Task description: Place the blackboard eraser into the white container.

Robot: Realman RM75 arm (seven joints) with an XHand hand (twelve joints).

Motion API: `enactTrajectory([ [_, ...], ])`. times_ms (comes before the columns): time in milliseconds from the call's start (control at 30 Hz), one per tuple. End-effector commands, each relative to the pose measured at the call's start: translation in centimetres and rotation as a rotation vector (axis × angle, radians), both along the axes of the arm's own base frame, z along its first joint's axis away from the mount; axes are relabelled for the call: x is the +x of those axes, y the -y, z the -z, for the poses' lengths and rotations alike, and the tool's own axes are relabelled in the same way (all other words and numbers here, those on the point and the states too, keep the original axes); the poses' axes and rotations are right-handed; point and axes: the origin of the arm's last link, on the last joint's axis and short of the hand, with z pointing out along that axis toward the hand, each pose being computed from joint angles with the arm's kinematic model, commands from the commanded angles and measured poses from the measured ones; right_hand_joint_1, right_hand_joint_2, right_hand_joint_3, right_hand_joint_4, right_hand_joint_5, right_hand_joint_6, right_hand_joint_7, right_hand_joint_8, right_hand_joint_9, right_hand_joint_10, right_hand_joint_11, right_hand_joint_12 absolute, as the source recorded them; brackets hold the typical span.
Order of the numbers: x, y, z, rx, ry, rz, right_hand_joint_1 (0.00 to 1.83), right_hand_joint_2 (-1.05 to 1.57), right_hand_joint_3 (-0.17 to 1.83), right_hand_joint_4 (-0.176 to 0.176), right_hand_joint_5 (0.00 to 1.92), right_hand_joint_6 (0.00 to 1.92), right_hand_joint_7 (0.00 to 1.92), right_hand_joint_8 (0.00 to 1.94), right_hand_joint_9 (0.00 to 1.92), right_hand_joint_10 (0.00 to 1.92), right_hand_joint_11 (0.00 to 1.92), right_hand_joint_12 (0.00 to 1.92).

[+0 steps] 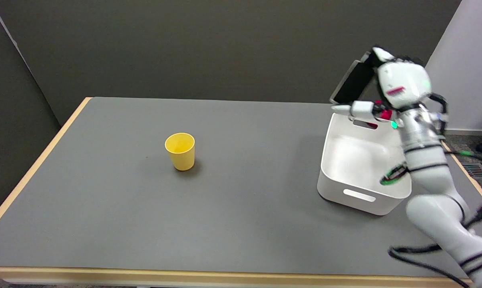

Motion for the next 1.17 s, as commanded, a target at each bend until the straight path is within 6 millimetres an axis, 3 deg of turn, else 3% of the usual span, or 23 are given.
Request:
enactTrajectory([
  [33, -9.3, -9.3, -4.3, -0.258, 0.091, 0.146, 1.2, 1.12, 0.26, -0.151, 0.6, 1.46, 0.89, 1.35, 0.84, 1.33, 0.72, 1.86],
  [200, -11.0, -7.8, -3.6, -0.225, 0.156, 0.182, 1.2, 1.11, 0.28, -0.14, 0.61, 1.46, 0.9, 1.34, 0.84, 1.33, 0.72, 1.86],
  [300, -10.6, -6.7, -3.2, -0.191, 0.198, 0.157, 1.19, 1.11, 0.28, -0.135, 0.61, 1.47, 0.89, 1.35, 0.83, 1.33, 0.73, 1.86],
  [367, -9.9, -6.2, -3.2, -0.175, 0.251, 0.121, 0.94, 0.78, 0.86, 0.018, 0.49, 1.06, 0.78, 1.09, 0.74, 1.33, 0.65, 1.92],
  [433, -9.3, -5.7, -3.5, -0.161, 0.314, 0.08, 0.8, 0.68, 0.92, 0.027, 0.34, 0.62, 0.6, 0.71, 0.57, 1.2, 0.57, 1.75],
  [500, -8.8, -5.2, -4.3, -0.158, 0.418, 0.033, 0.61, 0.62, 0.89, 0.046, 0.2, 0.4, 0.3, 0.39, 0.28, 0.94, 0.33, 1.56],
  [533, -8.7, -5.2, -4.6, -0.165, 0.447, 0.018, 0.55, 0.6, 0.88, 0.052, 0.16, 0.36, 0.2, 0.32, 0.18, 0.85, 0.24, 1.49],
  [633, -8.7, -5.6, -5.7, -0.195, 0.551, -0.052, 0.42, 0.58, 0.83, 0.042, 0.05, 0.29, 0.02, 0.19, 0.03, 0.7, 0.07, 1.34],
  [733, -8.3, -6.6, -6.4, -0.213, 0.608, -0.157, 0.35, 0.55, 0.85, 0.018, 0.0, 0.18, 0.0, 0.01, 0.0, 0.48, 0.0, 1.2],
  [800, -8.2, -7.1, -6.7, -0.21, 0.666, -0.219, 0.35, 0.55, 0.88, 0.009, 0.0, 0.08, 0.0, 0.0, 0.0, 0.29, 0.0, 1.01],
  [1067, -8.5, -7.8, -7.9, -0.178, 0.788, -0.33, 0.35, 0.55, 0.88, 0.002, 0.0, 0.06, 0.0, 0.0, 0.0, 0.1, 0.0, 0.91],
  [1167, -8.8, -8.1, -8.9, -0.138, 0.876, -0.414, 0.33, 0.64, 0.72, 0.012, 0.0, 0.09, 0.0, 0.0, 0.0, 0.0, 0.0, 0.74],
])
